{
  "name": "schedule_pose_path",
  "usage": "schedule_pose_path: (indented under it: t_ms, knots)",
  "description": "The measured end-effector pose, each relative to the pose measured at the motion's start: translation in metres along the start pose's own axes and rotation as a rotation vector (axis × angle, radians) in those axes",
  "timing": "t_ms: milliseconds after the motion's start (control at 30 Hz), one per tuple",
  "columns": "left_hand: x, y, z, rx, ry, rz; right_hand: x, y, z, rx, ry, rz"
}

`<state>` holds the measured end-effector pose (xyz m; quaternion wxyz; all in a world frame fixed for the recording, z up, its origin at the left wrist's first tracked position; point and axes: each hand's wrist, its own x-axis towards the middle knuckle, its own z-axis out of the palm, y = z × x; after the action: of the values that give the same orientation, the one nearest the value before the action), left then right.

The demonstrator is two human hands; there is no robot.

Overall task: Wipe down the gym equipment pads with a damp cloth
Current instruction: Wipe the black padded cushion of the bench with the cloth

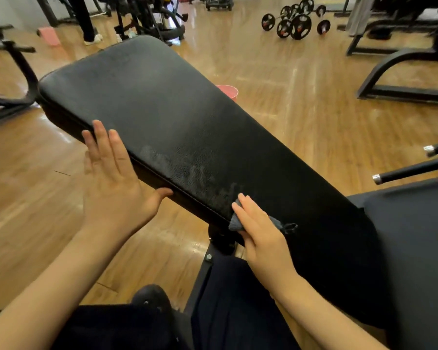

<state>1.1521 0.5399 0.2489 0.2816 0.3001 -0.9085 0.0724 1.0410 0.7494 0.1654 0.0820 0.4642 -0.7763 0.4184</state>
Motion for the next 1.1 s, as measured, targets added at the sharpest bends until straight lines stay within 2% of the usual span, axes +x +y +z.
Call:
schedule_pose_path:
  t_ms: [100,233,367,533,667,833,967,1100]
  knots:
    - [-0.001,-0.005,0.005,0.001,0.038,0.020,0.038,-0.023,0.011,0.026,-0.042,-0.081]
    - [-0.001,-0.009,0.009,-0.035,0.068,0.026,0.041,-0.022,0.008,0.010,-0.094,-0.132]
    - [-0.001,-0.010,0.009,-0.035,0.085,0.027,0.013,-0.007,-0.001,-0.027,-0.129,-0.099]
    - [0.000,-0.007,0.009,-0.070,0.085,0.030,0.003,-0.001,0.002,0.002,-0.060,-0.055]
    - [0.000,-0.007,0.005,-0.055,0.057,0.015,0.039,-0.029,0.011,0.016,-0.031,-0.068]
    - [-0.001,-0.001,-0.002,-0.074,0.017,-0.024,0.093,-0.068,0.025,0.029,-0.094,-0.169]
    - [-0.001,0.001,-0.010,-0.069,-0.053,-0.050,0.069,-0.056,0.015,0.005,-0.170,-0.202]
    - [0.006,-0.006,-0.015,-0.146,-0.038,-0.135,0.037,-0.036,0.009,-0.010,-0.143,-0.180]
